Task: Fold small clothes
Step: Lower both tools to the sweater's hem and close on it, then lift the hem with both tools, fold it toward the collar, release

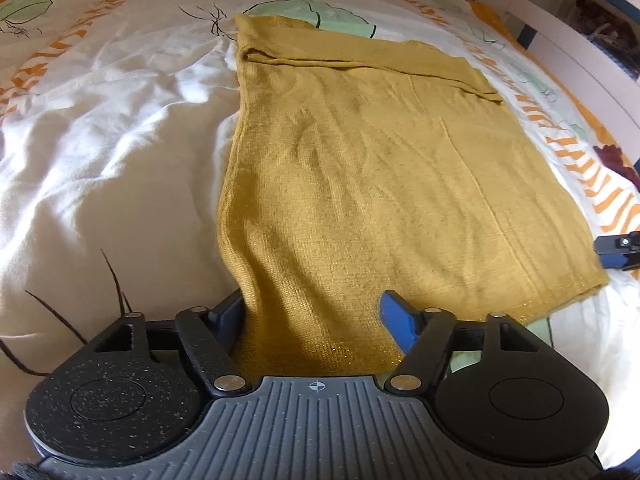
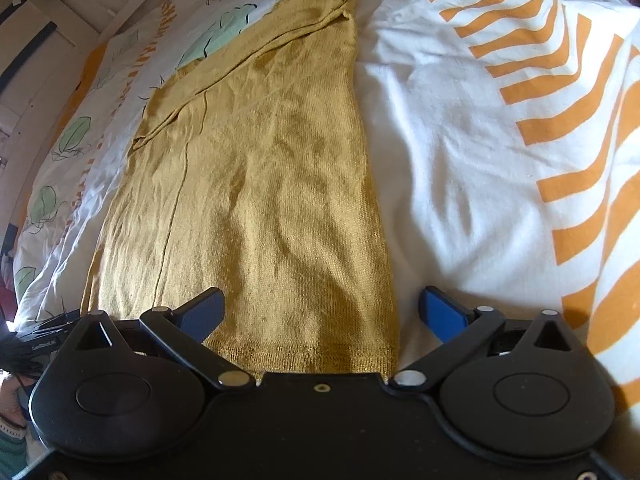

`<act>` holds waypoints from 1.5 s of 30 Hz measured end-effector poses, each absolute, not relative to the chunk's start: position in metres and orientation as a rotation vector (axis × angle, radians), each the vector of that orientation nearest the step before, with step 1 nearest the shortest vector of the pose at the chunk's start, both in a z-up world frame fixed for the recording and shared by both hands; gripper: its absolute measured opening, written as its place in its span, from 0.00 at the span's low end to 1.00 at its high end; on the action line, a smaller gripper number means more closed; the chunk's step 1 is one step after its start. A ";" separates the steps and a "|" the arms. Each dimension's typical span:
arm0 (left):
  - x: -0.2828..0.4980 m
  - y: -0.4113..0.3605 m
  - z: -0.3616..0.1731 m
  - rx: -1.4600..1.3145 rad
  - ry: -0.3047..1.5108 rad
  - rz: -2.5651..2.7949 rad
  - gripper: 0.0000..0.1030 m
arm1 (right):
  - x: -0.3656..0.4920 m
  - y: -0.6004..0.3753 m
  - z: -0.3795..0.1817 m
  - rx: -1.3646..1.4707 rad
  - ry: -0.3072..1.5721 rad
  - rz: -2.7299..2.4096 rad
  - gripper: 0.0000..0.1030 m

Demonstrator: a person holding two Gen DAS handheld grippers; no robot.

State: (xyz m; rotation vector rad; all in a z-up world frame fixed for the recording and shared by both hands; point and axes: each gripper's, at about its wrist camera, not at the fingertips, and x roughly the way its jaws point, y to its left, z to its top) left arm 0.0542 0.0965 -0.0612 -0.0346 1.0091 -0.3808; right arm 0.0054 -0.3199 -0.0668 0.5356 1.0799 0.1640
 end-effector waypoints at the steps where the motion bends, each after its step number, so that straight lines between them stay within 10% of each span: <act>1: 0.054 0.098 -0.061 -0.040 1.008 -0.371 0.58 | 0.005 -0.319 -0.066 0.532 1.083 0.167 1.00; 6: 0.057 0.109 -0.061 -0.103 1.000 -0.331 0.38 | 0.003 -0.317 -0.065 0.505 1.085 0.177 0.95; 15: 0.055 0.110 -0.060 -0.110 0.983 -0.322 0.34 | -0.005 -0.316 -0.059 0.415 1.066 0.111 0.58; 31: 0.059 0.112 -0.063 -0.134 0.990 -0.326 0.36 | -0.005 -0.323 -0.063 0.592 1.053 0.216 0.55; 33: 0.058 0.111 -0.061 -0.126 0.986 -0.314 0.20 | -0.007 -0.323 -0.061 0.577 1.042 0.198 0.16; 45: 0.059 0.117 -0.024 -0.243 0.842 -0.366 0.07 | -0.008 -0.334 -0.035 0.682 0.848 0.203 0.13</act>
